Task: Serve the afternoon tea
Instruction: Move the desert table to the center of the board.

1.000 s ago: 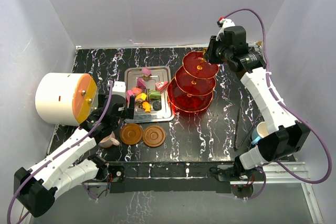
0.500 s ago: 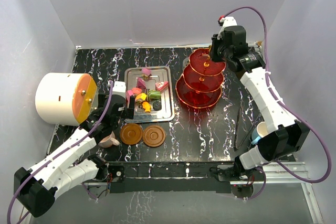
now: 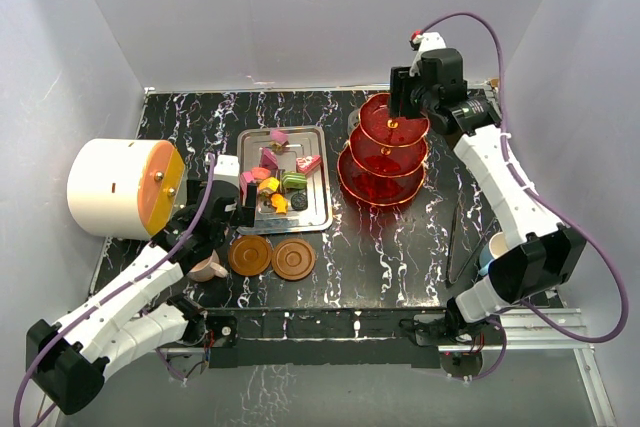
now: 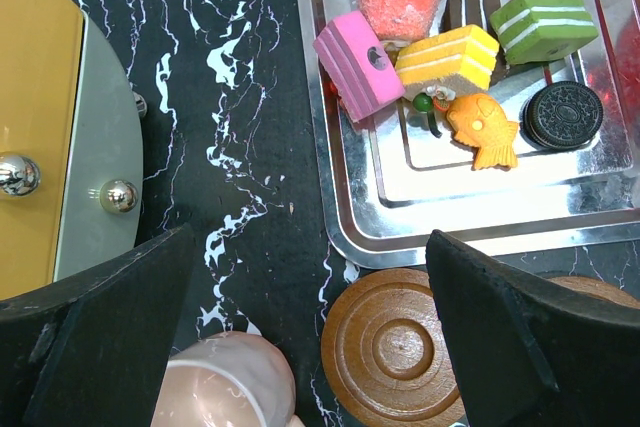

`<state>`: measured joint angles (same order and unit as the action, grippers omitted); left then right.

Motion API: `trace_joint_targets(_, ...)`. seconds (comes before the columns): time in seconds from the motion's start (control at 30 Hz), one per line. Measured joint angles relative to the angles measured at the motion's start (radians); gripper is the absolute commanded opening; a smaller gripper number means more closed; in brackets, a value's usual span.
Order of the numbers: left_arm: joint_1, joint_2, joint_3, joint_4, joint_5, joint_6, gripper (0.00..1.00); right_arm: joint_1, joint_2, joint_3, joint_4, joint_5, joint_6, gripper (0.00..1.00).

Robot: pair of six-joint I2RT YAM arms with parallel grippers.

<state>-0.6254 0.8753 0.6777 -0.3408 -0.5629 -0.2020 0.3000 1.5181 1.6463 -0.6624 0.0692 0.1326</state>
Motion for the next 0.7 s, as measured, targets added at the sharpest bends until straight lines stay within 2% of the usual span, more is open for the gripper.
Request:
trace_joint_targets(0.2, 0.0, -0.007, 0.0, 0.0, 0.0, 0.0, 0.99, 0.0, -0.05, 0.0, -0.082, 0.034, 0.037, 0.78)
trace_joint_targets(0.3, 0.0, -0.011, 0.0, 0.0, 0.0, 0.0, 0.99, 0.0, -0.127, -0.008, -0.12, 0.079, 0.071, 0.82)
trace_joint_targets(0.43, 0.0, -0.016, 0.0, -0.002, 0.001, -0.001, 0.99, 0.0, -0.273, -0.068, -0.153, 0.156, 0.171, 0.83)
trace_joint_targets(0.53, 0.0, -0.023, 0.0, -0.008, 0.002, -0.005, 0.99, 0.0, -0.415, -0.189, -0.181, 0.211, 0.276, 0.82)
trace_joint_targets(0.63, 0.0, -0.033, 0.0, -0.007, 0.001, -0.007, 0.99, 0.0, -0.493, -0.285, -0.281, 0.271, 0.393, 0.82)
trace_joint_targets(0.7, 0.0, -0.037, 0.0, -0.007, 0.002, -0.007, 0.99, 0.0, -0.503, -0.321, -0.34, 0.303, 0.457, 0.75)
